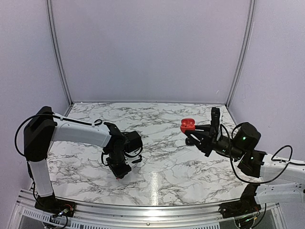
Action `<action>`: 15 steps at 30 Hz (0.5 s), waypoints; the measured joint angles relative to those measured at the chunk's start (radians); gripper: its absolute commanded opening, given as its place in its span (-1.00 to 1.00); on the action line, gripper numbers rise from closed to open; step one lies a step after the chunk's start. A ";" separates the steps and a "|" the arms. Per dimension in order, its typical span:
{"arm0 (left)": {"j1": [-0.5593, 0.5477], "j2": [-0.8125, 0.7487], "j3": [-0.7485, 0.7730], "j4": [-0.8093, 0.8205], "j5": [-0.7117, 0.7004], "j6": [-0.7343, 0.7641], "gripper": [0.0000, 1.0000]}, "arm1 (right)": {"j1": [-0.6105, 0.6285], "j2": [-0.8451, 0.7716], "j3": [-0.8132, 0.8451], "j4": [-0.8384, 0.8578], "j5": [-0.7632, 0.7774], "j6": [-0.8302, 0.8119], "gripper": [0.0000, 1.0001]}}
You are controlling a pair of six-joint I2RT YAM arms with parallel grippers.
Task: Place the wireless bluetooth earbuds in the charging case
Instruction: Pick up the right earbud from the center of the board.
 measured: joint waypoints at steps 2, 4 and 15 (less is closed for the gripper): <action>0.000 0.000 0.001 -0.005 -0.003 0.000 -0.72 | 0.000 0.000 0.003 -0.002 0.000 0.000 -1.00; 0.000 0.000 0.001 -0.009 -0.007 0.000 -0.75 | 0.000 0.001 0.005 -0.003 0.000 -0.003 -1.00; 0.007 -0.282 -0.004 0.147 -0.025 -0.006 -0.82 | 0.000 0.027 0.006 0.048 0.011 -0.028 -1.00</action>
